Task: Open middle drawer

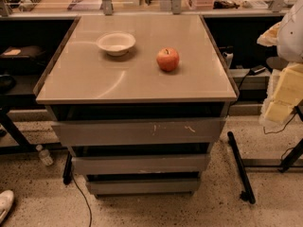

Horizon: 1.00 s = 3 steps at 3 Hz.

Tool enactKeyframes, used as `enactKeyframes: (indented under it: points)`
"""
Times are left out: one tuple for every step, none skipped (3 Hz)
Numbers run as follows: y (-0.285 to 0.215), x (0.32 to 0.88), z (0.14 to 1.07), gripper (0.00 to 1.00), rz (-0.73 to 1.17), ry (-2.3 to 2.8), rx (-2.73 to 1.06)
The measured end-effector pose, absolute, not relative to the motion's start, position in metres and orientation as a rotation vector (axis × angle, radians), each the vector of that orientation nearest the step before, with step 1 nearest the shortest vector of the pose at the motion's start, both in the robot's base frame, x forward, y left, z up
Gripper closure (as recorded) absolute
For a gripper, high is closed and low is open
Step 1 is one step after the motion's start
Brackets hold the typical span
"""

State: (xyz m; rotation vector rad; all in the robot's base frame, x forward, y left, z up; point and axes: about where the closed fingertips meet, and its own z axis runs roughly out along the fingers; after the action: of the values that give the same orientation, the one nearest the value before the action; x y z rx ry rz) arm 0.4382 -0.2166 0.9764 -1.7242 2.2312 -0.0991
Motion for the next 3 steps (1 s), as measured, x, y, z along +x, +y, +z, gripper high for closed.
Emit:
enactKeyframes:
  points:
    - [-0.215,0.436,0.975,0.00,-0.103,2.220,-1.727]
    - [-0.201,0.418,0.953,0.00,-0.052,2.135,-1.768]
    - [-0.187,0.396,0.907,0.00,-0.026,2.022,-1.828]
